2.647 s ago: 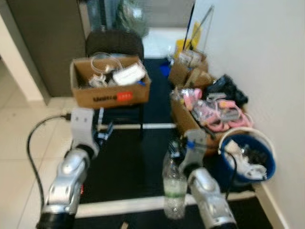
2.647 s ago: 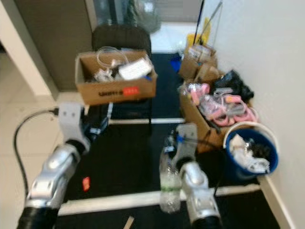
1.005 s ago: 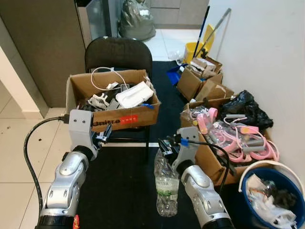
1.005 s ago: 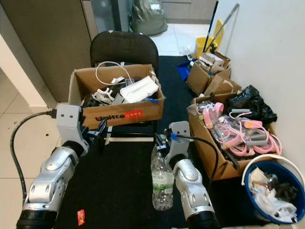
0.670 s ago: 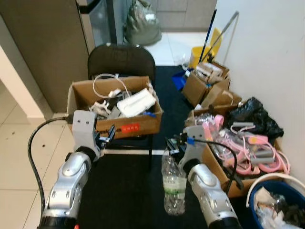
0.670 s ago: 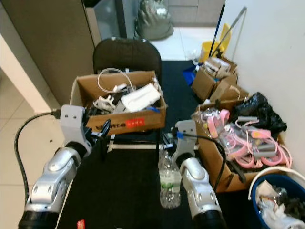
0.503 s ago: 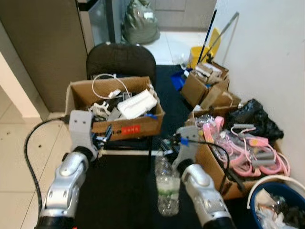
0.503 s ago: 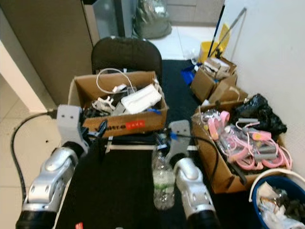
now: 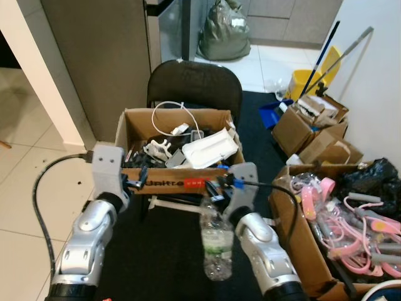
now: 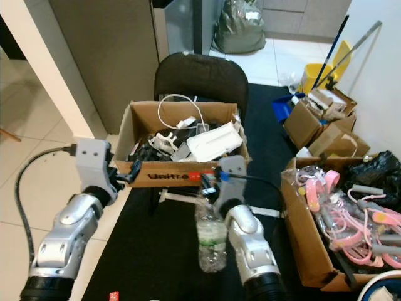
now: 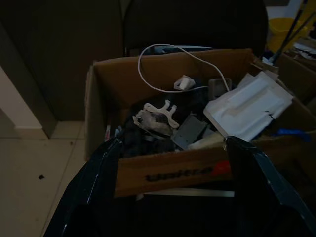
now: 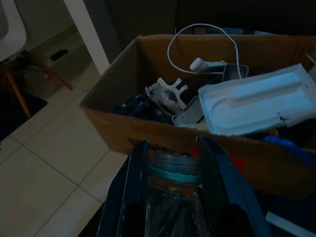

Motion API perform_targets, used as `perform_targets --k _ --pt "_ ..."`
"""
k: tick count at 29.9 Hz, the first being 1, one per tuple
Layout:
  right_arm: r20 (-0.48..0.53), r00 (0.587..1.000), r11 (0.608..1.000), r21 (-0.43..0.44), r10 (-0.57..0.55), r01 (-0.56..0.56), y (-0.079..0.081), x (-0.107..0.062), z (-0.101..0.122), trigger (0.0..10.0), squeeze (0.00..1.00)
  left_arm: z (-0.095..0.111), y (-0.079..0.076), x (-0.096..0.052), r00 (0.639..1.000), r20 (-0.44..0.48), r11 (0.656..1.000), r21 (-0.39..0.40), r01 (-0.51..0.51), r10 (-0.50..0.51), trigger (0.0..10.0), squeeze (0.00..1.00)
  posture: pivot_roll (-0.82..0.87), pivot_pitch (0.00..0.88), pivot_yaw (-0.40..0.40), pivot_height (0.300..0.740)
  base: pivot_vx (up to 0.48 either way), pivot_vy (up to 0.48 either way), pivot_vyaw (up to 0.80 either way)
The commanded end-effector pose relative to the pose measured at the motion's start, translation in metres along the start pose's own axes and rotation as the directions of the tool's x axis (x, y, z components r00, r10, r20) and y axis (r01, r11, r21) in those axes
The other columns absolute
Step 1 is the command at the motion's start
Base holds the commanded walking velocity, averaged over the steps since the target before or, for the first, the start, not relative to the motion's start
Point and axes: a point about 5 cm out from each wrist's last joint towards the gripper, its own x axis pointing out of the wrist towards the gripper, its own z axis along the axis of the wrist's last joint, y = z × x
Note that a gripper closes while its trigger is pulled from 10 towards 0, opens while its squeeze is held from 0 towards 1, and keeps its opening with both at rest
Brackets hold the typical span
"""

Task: Picking trash to rubbish bin

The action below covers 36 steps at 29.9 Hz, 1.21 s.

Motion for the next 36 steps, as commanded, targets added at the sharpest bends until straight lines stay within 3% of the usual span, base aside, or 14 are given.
perform_targets --k 1,36 --pt "-0.012 1.0 1.0 0.004 -0.018 0.018 -0.005 -0.002 -0.004 10.0 0.0 -0.004 -0.001 -0.001 1.0 -0.022 1.0 0.008 0.01 -0.01 10.0 0.09 0.04 0.124 0.025 0.74 0.349 0.0 0.0" --pt "0.123 0.992 1.0 0.021 0.013 -0.015 0.006 0.01 0.027 10.0 0.0 -0.002 -0.001 -0.001 1.0 -0.016 0.999 0.02 0.026 -0.026 10.0 0.09 0.03 0.089 0.038 0.74 0.351 0.0 0.0"
